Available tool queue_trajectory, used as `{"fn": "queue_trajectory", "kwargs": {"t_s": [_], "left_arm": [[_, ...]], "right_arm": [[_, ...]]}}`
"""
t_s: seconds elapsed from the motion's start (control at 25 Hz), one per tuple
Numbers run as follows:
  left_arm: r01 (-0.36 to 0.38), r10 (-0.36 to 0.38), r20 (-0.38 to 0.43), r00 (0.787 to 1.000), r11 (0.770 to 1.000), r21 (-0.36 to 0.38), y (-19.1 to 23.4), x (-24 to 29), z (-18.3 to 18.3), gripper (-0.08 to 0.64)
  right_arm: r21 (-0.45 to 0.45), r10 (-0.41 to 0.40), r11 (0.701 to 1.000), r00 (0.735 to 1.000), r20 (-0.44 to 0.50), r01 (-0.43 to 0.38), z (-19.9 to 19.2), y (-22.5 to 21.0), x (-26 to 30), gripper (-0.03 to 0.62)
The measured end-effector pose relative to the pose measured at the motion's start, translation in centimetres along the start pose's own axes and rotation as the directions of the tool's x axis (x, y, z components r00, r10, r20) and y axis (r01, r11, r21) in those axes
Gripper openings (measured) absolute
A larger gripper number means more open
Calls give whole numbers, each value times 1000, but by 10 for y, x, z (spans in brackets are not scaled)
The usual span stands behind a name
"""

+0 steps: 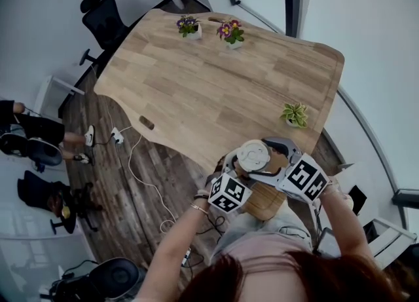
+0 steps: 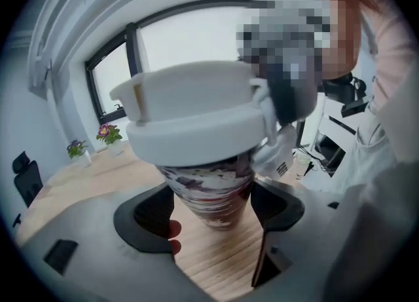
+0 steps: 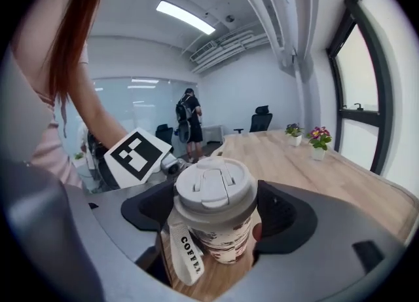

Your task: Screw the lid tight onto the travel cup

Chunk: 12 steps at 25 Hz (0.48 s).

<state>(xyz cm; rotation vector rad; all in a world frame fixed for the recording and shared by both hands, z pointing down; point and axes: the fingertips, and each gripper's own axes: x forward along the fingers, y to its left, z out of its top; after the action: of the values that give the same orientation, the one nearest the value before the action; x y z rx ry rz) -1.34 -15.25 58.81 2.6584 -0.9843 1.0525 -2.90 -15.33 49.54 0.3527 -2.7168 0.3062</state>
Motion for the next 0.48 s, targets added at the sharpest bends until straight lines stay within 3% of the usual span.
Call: {"fn": "queue_trajectory", "kwargs": {"t_s": [0.12,0.2,0.32,0.48], "left_arm": [[-108,107,-13,994,992,-70,5,-1,-1,351],[-143,142,-19,990,985,-94,6,-2,-2,351],[-106,105,-13,994,991,-78,4,-2,-3,351],[37,-37,-1,999,999,28,-4,-7,-7,351]], "right_arm": [[38,-129,991,990,60,126,2,-2,1,383],[48,-165,986,984,74,162,2,-2,2,383],[38,-113,993,992,46,112,0,1,1,383],[1,43,999,999,-21,-43,-1,8,-5,383]]}}
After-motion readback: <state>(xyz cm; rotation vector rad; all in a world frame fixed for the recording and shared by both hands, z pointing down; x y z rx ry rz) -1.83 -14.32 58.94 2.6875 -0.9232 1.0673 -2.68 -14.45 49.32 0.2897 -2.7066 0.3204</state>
